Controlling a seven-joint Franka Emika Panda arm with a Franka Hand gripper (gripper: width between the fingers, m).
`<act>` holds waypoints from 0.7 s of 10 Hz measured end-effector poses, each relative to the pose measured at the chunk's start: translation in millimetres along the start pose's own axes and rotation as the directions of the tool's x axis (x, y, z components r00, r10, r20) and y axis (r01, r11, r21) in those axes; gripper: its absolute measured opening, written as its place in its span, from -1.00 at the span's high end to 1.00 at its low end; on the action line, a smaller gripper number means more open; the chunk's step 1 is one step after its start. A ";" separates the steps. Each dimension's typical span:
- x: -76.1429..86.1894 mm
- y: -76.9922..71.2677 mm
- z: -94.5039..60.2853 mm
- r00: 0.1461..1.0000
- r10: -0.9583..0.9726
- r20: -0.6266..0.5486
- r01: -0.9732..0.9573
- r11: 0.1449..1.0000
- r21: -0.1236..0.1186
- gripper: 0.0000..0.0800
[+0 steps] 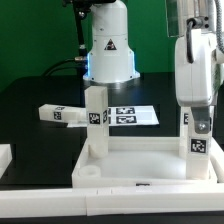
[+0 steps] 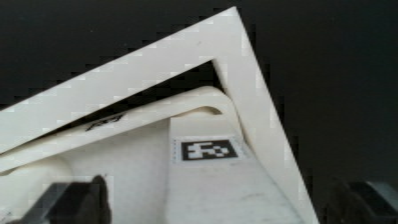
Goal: Assemble desk
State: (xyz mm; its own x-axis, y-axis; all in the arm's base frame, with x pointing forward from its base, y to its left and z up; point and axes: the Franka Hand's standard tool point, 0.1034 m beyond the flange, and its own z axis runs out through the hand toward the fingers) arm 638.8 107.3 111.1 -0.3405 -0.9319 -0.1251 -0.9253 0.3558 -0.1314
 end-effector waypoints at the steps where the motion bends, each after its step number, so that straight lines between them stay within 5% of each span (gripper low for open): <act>1: -6.0 -1.2 -11.5 0.997 -0.075 0.015 0.075 0.997 0.006 -0.59; 3: -7.9 -7.9 -36.4 0.970 -0.239 0.038 0.238 0.971 0.038 -0.62; 7: -8.3 -8.2 -33.0 0.960 -0.278 0.033 0.276 0.960 0.038 -0.62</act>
Offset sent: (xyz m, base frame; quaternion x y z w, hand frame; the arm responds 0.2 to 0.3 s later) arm 0.0211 0.0105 0.0062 -0.0066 -0.0223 -0.1273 0.9916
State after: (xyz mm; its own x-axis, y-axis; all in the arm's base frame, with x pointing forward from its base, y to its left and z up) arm 643.7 109.7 145.7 -0.0646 -0.9911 -0.1163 -0.9764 0.0868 -0.1979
